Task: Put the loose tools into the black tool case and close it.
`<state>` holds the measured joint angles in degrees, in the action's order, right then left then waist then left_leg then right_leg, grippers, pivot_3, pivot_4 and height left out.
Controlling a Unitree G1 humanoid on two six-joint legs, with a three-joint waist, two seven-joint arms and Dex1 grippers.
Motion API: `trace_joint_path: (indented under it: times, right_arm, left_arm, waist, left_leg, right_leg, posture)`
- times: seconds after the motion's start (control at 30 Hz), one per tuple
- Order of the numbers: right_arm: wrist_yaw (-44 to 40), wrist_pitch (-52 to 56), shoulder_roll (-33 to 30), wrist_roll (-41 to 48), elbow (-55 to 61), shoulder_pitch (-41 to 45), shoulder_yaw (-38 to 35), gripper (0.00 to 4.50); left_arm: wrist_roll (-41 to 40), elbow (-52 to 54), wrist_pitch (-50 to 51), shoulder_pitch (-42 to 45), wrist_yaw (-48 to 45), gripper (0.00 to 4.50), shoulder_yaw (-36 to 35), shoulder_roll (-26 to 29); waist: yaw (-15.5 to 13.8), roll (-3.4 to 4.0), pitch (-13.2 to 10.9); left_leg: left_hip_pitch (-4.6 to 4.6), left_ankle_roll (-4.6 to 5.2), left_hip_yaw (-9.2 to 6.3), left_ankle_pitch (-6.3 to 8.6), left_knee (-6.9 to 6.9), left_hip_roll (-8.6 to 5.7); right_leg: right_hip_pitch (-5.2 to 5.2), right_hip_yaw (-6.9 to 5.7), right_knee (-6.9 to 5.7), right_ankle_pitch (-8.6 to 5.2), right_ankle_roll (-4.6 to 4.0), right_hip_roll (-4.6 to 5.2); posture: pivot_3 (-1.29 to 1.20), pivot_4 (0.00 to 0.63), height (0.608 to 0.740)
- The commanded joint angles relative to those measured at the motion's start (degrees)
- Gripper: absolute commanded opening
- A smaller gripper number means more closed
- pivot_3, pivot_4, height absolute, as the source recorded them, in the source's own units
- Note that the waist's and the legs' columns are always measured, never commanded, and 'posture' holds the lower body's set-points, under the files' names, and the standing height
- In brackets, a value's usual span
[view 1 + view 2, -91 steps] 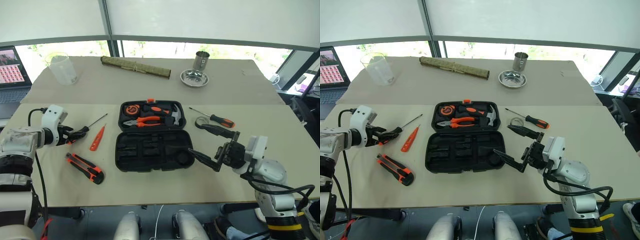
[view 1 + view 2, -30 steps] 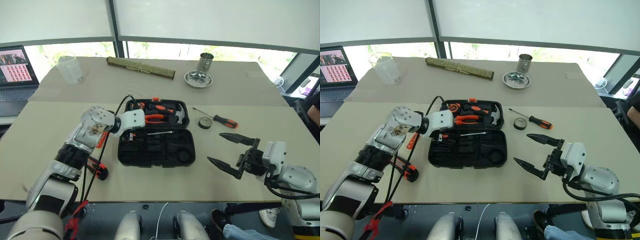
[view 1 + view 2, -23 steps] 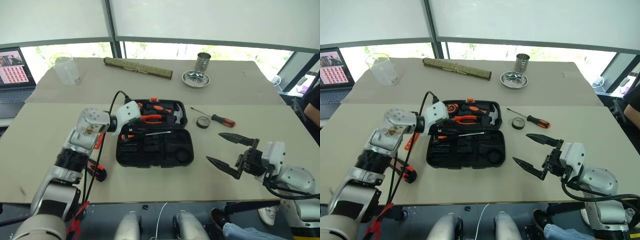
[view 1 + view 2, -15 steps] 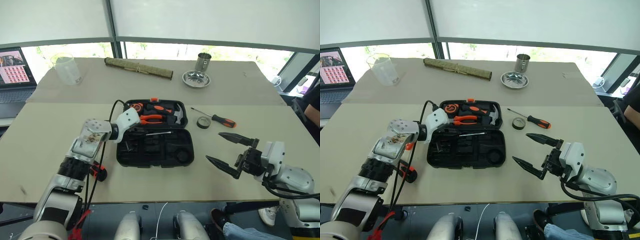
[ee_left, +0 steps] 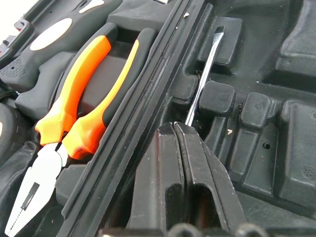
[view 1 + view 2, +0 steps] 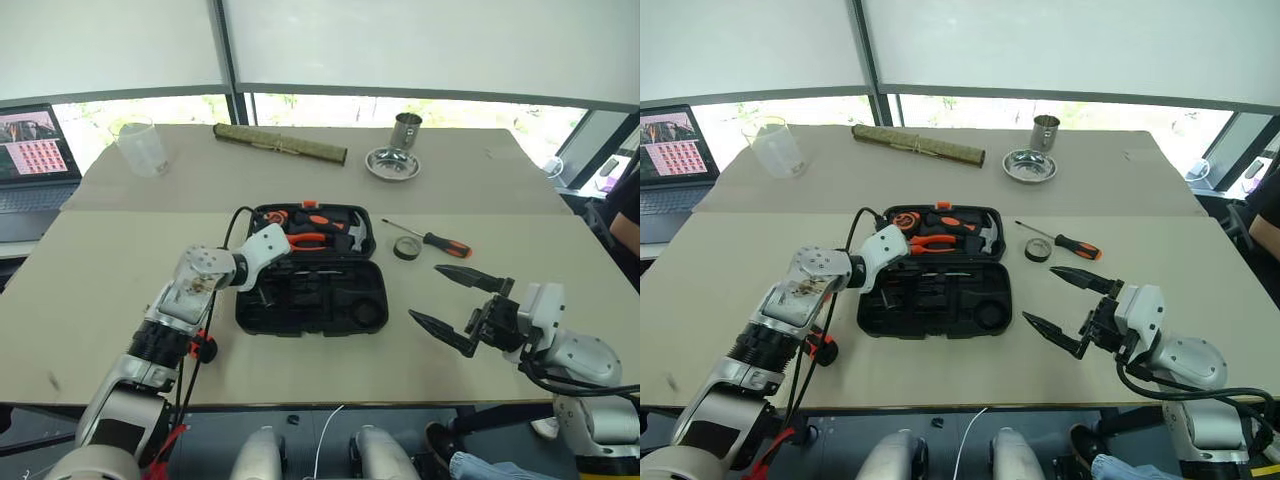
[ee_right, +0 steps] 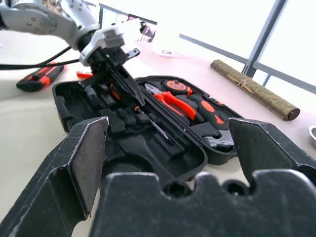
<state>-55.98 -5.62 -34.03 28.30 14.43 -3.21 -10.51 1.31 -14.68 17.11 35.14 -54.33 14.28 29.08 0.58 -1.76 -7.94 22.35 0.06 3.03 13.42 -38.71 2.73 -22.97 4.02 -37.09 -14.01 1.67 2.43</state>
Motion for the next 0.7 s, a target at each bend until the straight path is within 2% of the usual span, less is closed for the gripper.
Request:
trace_joint_path:
  times: [0.03,0.07,0.1,0.13,0.23,0.33,0.47,0.57,0.7]
  right_arm:
    - [1.20,-0.95,-0.20,0.96,0.18,-0.36,-3.43,4.50]
    - [1.34,-0.69,-0.47,1.45,-0.28,-0.74,-4.58,4.50]
    - [1.25,-0.58,-0.85,1.81,-0.88,-1.21,-5.68,4.50]
    - [0.63,-0.73,-1.49,1.90,-2.03,-1.91,-6.92,4.50]
    - [-0.67,-2.02,-3.06,1.04,-7.83,-3.55,-10.60,4.50]
    - [-0.75,-3.68,-3.94,-0.78,-14.40,-4.16,-12.87,4.50]
    - [2.66,-5.72,-3.40,-2.40,-22.78,-3.50,-16.10,4.50]
    - [4.40,-6.03,-3.77,-3.30,-25.44,-1.59,-16.33,4.50]
    - [2.09,-1.94,-7.91,-5.22,-30.53,9.08,-11.74,4.50]
  left_arm:
    - [-6.83,-1.23,-7.82,-3.97,-2.08,0.06,-5.21,-1.73]
    - [-10.50,0.40,-7.93,-4.60,-3.32,0.06,-8.28,-2.03]
    - [-13.40,1.59,-9.18,-5.14,-4.38,0.59,-10.94,-2.10]
    - [-16.71,3.55,-8.40,-6.07,-6.93,0.78,-13.10,-1.12]
    - [-21.72,7.66,-9.15,-9.84,-11.50,1.99,-17.98,3.36]
    - [-28.84,11.51,-7.85,-14.27,-15.20,3.07,-23.62,6.12]
    - [-36.00,16.86,-3.37,-21.13,-15.00,4.44,-31.40,9.51]
    - [-40.67,21.59,0.98,-27.46,-15.12,4.44,-35.32,11.51]
    - [-38.72,21.79,-1.17,-31.31,-16.30,4.44,-36.14,13.87]
  waist:
    - [0.06,0.06,0.03]
    - [0.08,0.07,0.03]
    - [0.09,0.05,0.01]
    - [0.09,0.01,-0.02]
    - [0.13,-0.14,-0.11]
    - [0.26,-0.12,-0.11]
    - [0.33,-0.08,-0.13]
    - [0.39,-0.07,-0.14]
    - [1.01,0.09,-0.26]
  left_leg:
    - [0.00,0.00,0.00,0.00,0.00,0.00]
    - [0.00,0.00,0.00,0.00,0.01,0.01]
    - [0.06,0.00,0.01,0.00,0.01,0.02]
    - [0.20,0.00,0.01,0.00,0.01,0.03]
    - [0.54,0.00,-0.03,0.00,-0.03,0.03]
    - [0.48,0.00,0.00,0.00,0.01,0.04]
    - [0.38,0.00,0.07,0.00,0.04,0.06]
    - [0.38,0.00,0.06,0.00,0.04,0.09]
    - [0.29,0.00,0.18,0.00,0.07,0.11]
  right_leg:
    - [-0.01,0.00,-0.01,0.00,0.00,0.00]
    - [-0.01,0.00,0.00,0.00,-0.01,0.00]
    - [-0.08,0.01,-0.01,0.01,-0.02,0.00]
    - [-0.20,0.01,-0.01,0.05,-0.10,0.01]
    - [-0.50,-0.04,-0.01,0.13,-0.21,0.00]
    - [-0.48,-0.01,0.02,0.12,-0.20,0.02]
    - [-0.40,0.00,0.05,0.11,-0.20,0.06]
    - [-0.40,-0.01,0.05,0.07,-0.16,0.05]
    - [-0.39,0.10,0.07,-0.02,-0.08,0.05]
  posture:
    - [0.00,0.150,0.740]
    - [0.00,0.150,0.740]
    - [0.00,0.150,0.740]
    - [0.00,0.150,0.740]
    - [0.00,0.150,0.740]
    - [0.00,0.150,0.740]
    - [0.00,0.150,0.740]
    - [0.00,0.150,0.740]
    - [0.00,0.150,0.740]
